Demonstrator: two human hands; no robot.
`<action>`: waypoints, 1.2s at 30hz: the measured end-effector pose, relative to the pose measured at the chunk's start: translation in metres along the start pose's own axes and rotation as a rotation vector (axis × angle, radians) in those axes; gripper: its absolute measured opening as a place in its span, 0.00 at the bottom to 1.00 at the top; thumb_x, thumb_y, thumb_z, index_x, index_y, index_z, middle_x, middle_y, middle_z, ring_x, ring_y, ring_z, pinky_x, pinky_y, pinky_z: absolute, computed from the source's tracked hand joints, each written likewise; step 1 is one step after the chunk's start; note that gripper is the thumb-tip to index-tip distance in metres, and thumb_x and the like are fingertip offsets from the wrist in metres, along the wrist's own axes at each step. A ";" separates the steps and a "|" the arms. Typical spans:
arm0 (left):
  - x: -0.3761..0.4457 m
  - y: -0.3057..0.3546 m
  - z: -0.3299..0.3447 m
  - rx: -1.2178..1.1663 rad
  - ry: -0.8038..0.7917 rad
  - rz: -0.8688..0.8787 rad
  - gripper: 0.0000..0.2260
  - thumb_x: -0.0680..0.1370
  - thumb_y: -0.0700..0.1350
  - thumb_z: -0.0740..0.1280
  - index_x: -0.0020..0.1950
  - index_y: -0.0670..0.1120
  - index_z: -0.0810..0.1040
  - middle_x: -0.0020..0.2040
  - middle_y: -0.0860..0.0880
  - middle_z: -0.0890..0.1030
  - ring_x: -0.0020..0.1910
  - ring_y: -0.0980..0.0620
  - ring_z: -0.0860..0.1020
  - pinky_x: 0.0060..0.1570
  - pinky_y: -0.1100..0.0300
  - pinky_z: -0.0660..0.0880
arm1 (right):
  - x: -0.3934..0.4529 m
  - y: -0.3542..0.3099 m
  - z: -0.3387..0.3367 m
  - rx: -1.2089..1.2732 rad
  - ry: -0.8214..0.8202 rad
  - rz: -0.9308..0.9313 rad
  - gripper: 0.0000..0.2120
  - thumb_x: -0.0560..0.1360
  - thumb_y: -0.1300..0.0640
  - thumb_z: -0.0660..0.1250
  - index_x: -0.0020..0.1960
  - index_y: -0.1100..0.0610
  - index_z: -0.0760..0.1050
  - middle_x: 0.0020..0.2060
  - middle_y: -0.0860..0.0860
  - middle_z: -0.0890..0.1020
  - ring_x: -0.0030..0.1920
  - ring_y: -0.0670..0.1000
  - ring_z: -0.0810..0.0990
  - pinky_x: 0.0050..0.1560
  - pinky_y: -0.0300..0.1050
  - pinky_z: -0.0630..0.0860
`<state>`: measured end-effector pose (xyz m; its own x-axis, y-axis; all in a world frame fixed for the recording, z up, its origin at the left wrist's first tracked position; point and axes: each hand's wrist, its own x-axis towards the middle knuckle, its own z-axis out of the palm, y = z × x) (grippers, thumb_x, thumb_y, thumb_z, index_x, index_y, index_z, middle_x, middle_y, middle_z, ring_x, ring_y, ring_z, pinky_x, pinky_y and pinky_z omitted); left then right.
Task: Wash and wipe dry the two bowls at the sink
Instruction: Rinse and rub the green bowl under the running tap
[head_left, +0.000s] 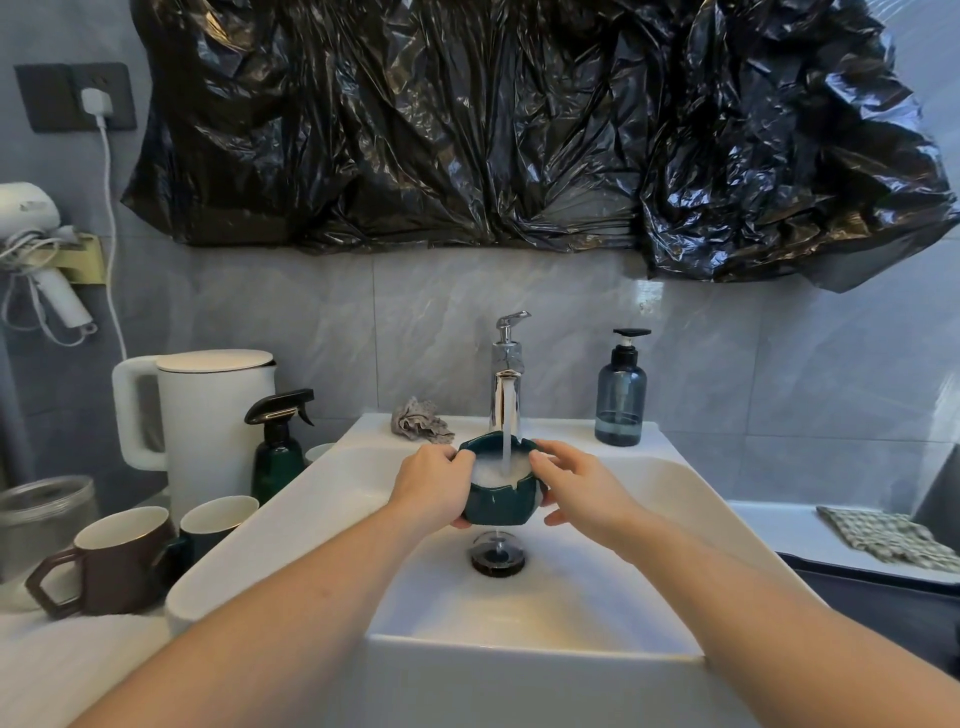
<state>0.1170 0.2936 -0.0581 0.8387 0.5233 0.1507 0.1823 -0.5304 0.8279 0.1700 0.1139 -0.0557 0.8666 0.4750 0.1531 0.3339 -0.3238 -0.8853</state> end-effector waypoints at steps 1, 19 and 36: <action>0.000 0.000 0.000 -0.009 0.004 -0.008 0.14 0.84 0.49 0.61 0.50 0.43 0.81 0.41 0.43 0.86 0.31 0.43 0.87 0.41 0.47 0.86 | -0.001 -0.001 0.000 -0.009 -0.003 -0.005 0.21 0.85 0.46 0.58 0.77 0.48 0.67 0.63 0.52 0.79 0.57 0.54 0.81 0.45 0.41 0.82; 0.001 0.000 0.003 0.047 -0.027 -0.057 0.18 0.85 0.52 0.53 0.50 0.45 0.79 0.40 0.42 0.85 0.29 0.47 0.83 0.38 0.58 0.81 | -0.007 -0.003 0.004 -0.111 -0.106 0.097 0.27 0.84 0.38 0.53 0.77 0.51 0.61 0.57 0.55 0.82 0.49 0.53 0.84 0.43 0.42 0.83; -0.002 0.003 0.004 0.029 -0.052 -0.077 0.20 0.87 0.53 0.50 0.50 0.44 0.77 0.41 0.42 0.88 0.32 0.46 0.86 0.38 0.58 0.76 | -0.004 0.000 0.003 -0.128 -0.069 0.088 0.26 0.86 0.41 0.49 0.80 0.50 0.62 0.62 0.56 0.80 0.47 0.52 0.83 0.40 0.40 0.81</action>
<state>0.1180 0.2876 -0.0579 0.8468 0.5288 0.0583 0.2618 -0.5096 0.8196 0.1652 0.1143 -0.0571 0.8686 0.4937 0.0434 0.3061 -0.4656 -0.8303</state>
